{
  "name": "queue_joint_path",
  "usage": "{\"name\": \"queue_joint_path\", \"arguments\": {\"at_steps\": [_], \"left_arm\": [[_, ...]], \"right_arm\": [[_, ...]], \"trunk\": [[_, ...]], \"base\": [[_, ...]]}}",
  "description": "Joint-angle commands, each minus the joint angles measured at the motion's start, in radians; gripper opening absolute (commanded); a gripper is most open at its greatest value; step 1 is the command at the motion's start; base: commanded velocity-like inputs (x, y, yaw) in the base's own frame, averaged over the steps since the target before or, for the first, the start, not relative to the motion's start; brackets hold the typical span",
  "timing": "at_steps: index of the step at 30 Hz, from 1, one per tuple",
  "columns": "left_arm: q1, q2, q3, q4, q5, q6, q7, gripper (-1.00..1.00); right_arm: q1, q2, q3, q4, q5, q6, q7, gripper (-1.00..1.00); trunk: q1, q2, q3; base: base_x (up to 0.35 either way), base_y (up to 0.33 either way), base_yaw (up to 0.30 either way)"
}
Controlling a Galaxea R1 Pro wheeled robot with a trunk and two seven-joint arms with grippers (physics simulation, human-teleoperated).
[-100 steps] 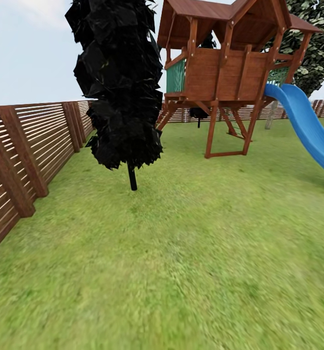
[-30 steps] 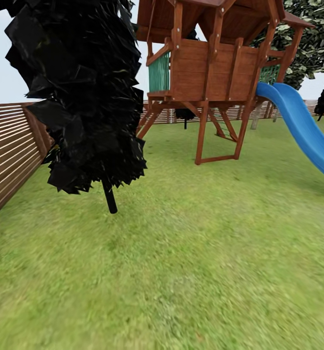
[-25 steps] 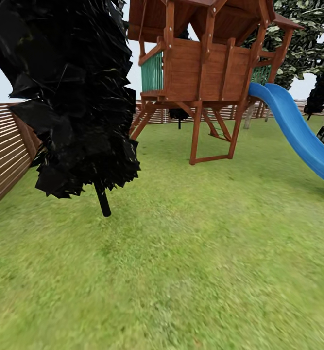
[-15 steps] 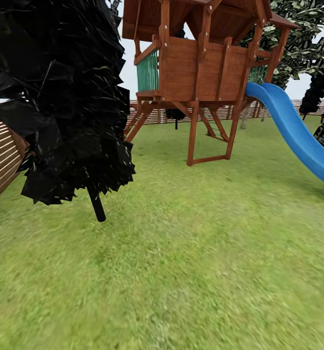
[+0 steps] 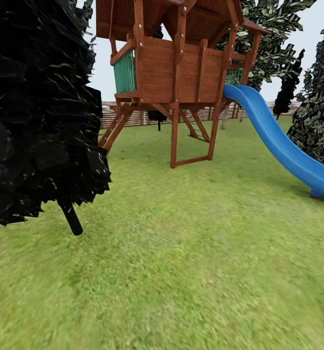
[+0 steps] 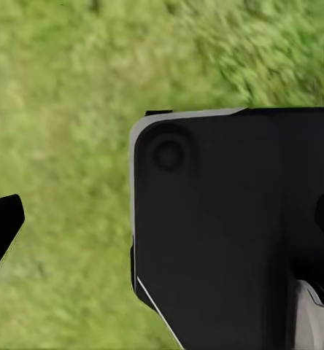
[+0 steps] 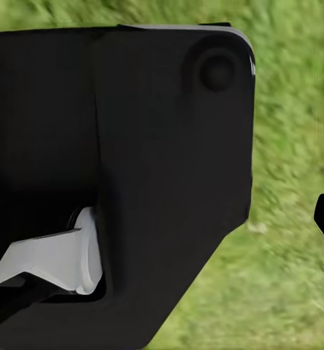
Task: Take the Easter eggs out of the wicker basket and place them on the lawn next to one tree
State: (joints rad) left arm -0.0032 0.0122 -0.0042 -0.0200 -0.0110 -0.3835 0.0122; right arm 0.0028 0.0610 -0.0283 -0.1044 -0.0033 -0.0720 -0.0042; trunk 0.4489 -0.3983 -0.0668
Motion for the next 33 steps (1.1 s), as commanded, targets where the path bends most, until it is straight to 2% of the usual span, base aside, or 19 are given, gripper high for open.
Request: {"name": "queue_joint_path", "arguments": {"at_steps": [1,17,26,33], "left_arm": [[0.000,0.000,-0.001,0.000,-0.001,-0.003,0.001,1.00],[0.000,0.000,-0.001,0.000,-0.001,-0.003,0.002,1.00],[0.000,0.000,0.000,0.000,0.000,-0.004,0.002,1.00],[0.000,0.000,0.000,0.000,0.000,-0.004,0.002,1.00]], "right_arm": [[0.000,0.000,-0.003,-0.001,-0.001,-0.002,0.000,1.00],[0.000,0.000,-0.002,-0.001,0.000,-0.002,0.000,1.00],[0.000,0.000,-0.001,-0.001,0.000,-0.002,0.000,1.00],[0.000,0.001,-0.001,-0.001,0.000,-0.002,0.000,1.00]], "trunk": [[0.001,-0.002,-0.001],[0.001,-0.002,0.000],[0.001,-0.002,0.004],[0.001,-0.002,0.004]], "base": [[0.307,-0.167,-0.182],[0.306,-0.169,-0.037],[0.306,-0.169,-0.200],[0.306,-0.169,-0.063]]}}
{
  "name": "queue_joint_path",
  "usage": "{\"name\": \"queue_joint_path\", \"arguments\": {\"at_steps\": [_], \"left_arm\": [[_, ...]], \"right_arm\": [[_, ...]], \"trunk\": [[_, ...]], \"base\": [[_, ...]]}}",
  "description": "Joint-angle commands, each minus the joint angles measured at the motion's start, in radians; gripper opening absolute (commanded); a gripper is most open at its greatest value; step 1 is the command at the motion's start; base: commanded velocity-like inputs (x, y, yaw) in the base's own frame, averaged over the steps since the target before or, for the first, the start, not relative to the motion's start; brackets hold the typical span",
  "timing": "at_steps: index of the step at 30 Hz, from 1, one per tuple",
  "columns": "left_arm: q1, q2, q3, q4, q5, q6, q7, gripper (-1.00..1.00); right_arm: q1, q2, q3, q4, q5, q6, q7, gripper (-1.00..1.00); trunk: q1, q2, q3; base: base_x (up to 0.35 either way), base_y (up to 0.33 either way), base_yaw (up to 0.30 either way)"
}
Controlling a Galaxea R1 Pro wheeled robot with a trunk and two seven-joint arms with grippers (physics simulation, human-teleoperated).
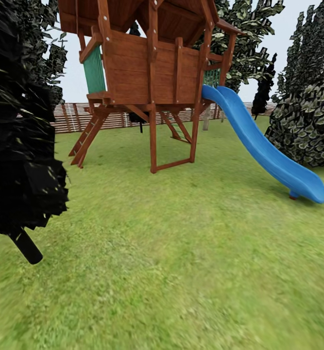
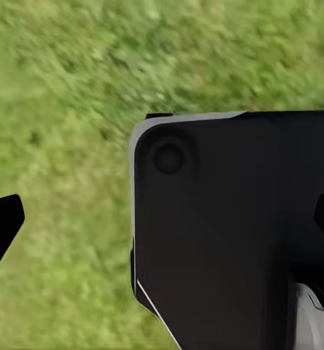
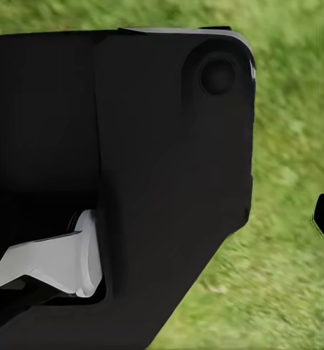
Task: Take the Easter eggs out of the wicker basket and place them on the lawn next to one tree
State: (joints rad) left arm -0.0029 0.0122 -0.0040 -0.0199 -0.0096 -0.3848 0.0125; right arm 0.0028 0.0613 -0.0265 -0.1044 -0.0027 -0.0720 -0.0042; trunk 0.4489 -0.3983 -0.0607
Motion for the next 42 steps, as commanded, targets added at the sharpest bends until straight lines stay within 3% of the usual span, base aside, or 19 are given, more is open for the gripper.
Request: {"name": "queue_joint_path", "arguments": {"at_steps": [1,42], "left_arm": [[-0.001,0.000,-0.001,0.000,-0.001,-0.003,0.001,1.00],[0.000,0.000,-0.001,0.000,-0.001,-0.003,0.001,1.00]], "right_arm": [[0.000,0.000,-0.003,-0.001,0.000,-0.002,0.000,1.00],[0.000,0.000,-0.003,-0.001,0.000,-0.002,0.000,1.00]], "trunk": [[0.001,-0.002,-0.002],[0.001,-0.002,-0.002]], "base": [[0.306,-0.169,-0.013],[0.306,-0.169,-0.001]]}}
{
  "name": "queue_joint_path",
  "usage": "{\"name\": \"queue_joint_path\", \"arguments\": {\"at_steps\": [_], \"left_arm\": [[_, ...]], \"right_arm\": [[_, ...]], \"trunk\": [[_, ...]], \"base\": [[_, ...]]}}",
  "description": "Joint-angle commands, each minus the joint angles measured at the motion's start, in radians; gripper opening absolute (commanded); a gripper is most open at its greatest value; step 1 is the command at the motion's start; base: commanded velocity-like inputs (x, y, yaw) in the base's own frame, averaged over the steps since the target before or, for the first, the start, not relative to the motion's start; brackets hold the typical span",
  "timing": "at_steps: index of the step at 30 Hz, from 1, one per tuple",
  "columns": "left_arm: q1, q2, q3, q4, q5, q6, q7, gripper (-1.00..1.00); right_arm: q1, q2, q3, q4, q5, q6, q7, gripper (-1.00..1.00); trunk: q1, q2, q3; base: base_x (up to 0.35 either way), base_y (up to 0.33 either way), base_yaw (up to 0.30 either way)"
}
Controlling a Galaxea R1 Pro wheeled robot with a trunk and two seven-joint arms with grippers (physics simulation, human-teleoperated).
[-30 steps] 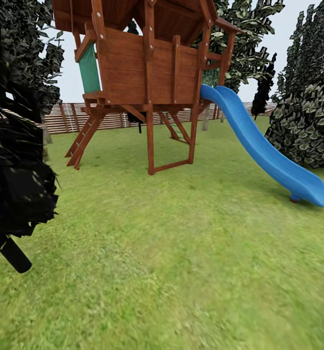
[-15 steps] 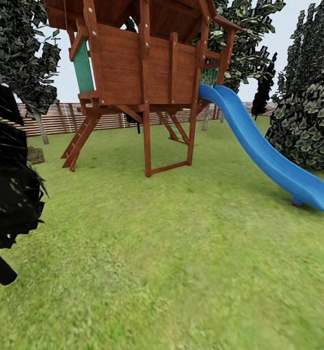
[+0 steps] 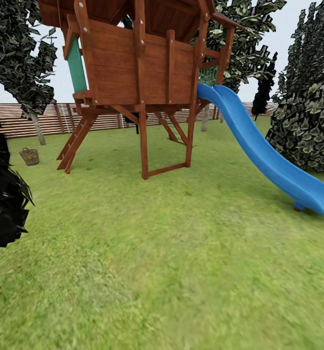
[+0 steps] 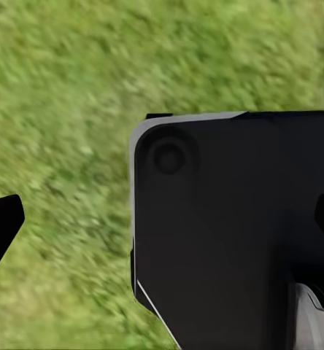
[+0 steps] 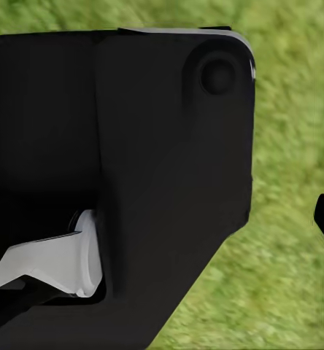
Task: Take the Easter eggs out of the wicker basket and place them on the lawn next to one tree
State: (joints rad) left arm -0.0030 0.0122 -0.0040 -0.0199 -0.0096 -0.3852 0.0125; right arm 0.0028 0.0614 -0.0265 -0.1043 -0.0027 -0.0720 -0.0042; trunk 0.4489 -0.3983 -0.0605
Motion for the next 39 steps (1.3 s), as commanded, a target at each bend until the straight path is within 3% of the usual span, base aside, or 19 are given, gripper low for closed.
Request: {"name": "queue_joint_path", "arguments": {"at_steps": [1,15,39], "left_arm": [[0.000,0.000,-0.001,0.000,-0.001,-0.003,0.001,1.00],[-0.001,0.000,-0.001,0.000,-0.001,-0.003,0.001,1.00],[0.000,0.000,-0.001,0.000,-0.001,-0.003,0.001,1.00]], "right_arm": [[0.000,0.000,-0.003,-0.002,0.000,-0.002,0.000,1.00],[0.000,0.001,-0.003,-0.002,0.000,-0.002,0.000,1.00],[0.001,0.001,-0.002,-0.001,0.000,-0.002,0.000,1.00]], "trunk": [[0.001,-0.002,-0.002],[0.001,-0.002,-0.002],[0.001,-0.002,-0.002]], "base": [[0.305,-0.169,0.000],[0.305,-0.169,0.006],[0.305,-0.171,0.104]]}}
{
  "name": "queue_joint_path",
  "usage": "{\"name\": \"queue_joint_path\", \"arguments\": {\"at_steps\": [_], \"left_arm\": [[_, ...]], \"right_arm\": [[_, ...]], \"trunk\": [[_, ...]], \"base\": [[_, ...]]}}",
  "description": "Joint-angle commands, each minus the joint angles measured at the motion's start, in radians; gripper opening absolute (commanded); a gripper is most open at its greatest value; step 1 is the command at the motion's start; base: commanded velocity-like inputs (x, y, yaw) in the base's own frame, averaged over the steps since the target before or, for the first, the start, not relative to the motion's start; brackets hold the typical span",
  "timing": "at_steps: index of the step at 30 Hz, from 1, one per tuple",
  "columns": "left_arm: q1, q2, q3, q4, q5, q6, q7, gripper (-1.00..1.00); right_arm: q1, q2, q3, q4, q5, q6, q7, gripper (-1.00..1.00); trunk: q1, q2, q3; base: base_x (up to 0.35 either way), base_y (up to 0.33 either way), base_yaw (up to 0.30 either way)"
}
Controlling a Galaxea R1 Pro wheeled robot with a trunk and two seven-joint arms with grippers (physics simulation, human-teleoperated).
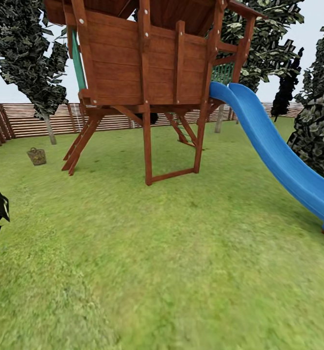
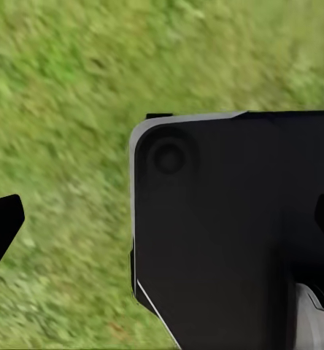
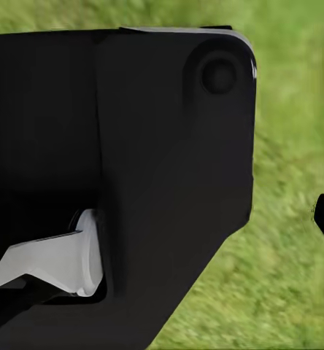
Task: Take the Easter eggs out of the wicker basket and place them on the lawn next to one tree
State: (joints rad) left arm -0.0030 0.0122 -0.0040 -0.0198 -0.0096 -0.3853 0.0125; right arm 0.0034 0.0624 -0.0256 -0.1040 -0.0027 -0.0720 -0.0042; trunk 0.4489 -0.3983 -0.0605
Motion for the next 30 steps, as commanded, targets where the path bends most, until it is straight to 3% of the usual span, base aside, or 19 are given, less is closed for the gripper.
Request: {"name": "queue_joint_path", "arguments": {"at_steps": [1,8,24,30], "left_arm": [[0.000,0.000,-0.001,0.000,-0.001,-0.003,0.001,1.00],[0.000,0.000,-0.001,0.000,-0.002,-0.003,0.001,1.00],[-0.001,0.000,-0.001,0.000,-0.001,-0.003,0.001,1.00],[-0.001,0.000,-0.001,0.000,-0.001,-0.003,0.002,1.00]], "right_arm": [[0.000,0.000,-0.002,-0.002,0.000,-0.002,0.000,1.00],[0.000,0.000,-0.002,-0.002,0.000,-0.002,0.000,1.00],[0.000,0.001,-0.002,0.000,0.000,-0.002,0.000,1.00],[0.000,0.001,-0.002,0.004,0.000,-0.002,0.000,1.00]], "trunk": [[0.001,-0.002,-0.002],[0.001,-0.002,-0.002],[0.001,-0.002,-0.002],[0.001,-0.002,-0.002]], "base": [[0.304,-0.174,0.048],[0.304,-0.174,0.058],[0.303,-0.175,0.223],[0.303,-0.176,0.083]]}}
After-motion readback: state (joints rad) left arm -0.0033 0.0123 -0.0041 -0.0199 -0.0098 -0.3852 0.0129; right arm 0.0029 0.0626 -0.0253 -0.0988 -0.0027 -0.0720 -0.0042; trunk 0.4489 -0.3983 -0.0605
